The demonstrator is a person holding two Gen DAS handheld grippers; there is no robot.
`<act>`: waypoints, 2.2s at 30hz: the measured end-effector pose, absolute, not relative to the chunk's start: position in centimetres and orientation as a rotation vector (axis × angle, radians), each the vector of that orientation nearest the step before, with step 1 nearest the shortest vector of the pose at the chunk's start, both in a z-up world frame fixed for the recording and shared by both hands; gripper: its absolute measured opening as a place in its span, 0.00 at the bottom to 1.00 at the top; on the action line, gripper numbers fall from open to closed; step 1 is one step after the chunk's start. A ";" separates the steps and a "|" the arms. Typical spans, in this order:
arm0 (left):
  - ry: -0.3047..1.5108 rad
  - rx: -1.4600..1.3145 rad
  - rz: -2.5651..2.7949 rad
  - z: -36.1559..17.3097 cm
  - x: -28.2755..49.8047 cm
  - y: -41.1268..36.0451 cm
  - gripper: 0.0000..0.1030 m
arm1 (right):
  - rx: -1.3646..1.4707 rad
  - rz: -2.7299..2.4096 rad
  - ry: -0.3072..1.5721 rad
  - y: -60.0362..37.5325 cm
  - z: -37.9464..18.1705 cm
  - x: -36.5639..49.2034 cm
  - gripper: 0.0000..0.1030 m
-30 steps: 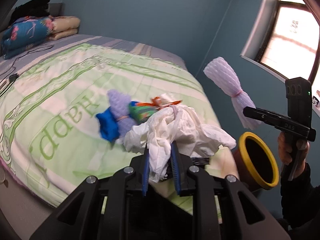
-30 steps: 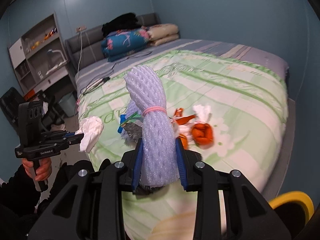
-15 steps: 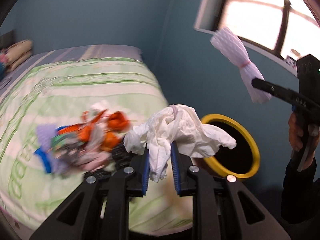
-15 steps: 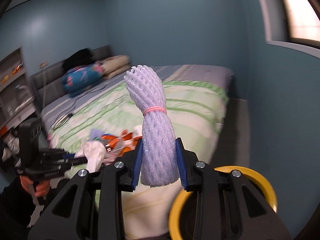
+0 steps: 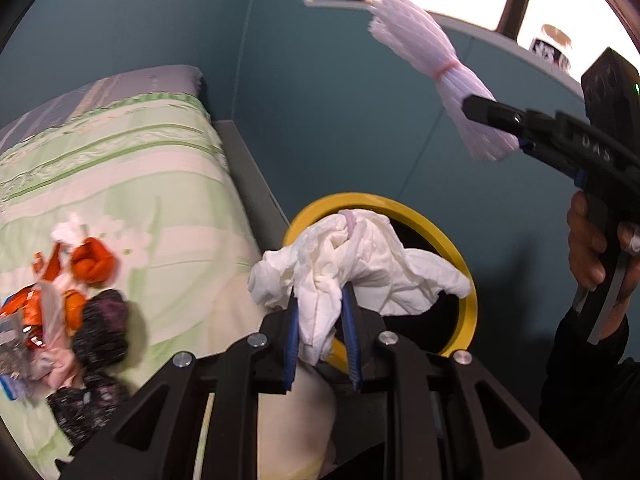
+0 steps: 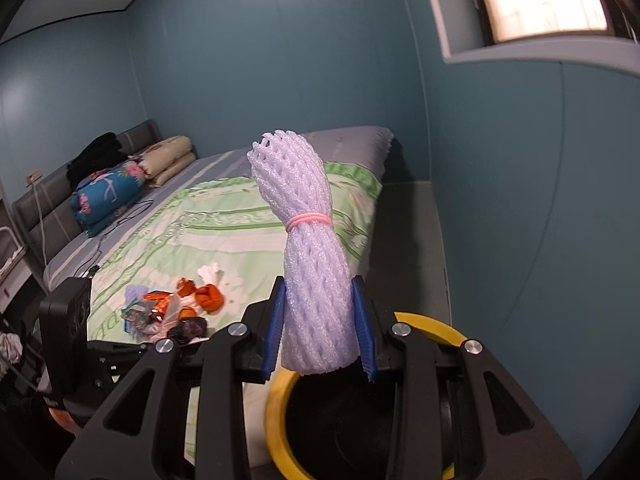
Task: Collect trash
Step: 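Carry the white tissue over the yellow bin while the right tool carries the foam net there, then open the left tool over the bin while the right tool releases the foam net, then move both tools back to the trash pile on the bed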
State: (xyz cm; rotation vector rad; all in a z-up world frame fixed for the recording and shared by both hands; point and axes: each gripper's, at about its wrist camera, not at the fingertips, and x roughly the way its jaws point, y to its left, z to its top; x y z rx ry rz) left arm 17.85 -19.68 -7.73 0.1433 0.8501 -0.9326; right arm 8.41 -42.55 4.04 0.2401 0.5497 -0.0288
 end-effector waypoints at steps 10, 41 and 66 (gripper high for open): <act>0.915 0.200 -0.984 -10.3 17.2 -24.6 0.18 | 0.334 -0.081 0.614 -45.9 1.0 9.2 0.30; 0.784 0.109 -0.916 -7.8 16.7 -22.1 0.86 | 0.375 -0.108 0.571 -47.5 1.3 8.0 0.56; 0.547 -0.038 -0.414 -1.5 22.0 -3.6 0.92 | 0.163 0.132 0.418 -34.7 2.7 10.0 0.92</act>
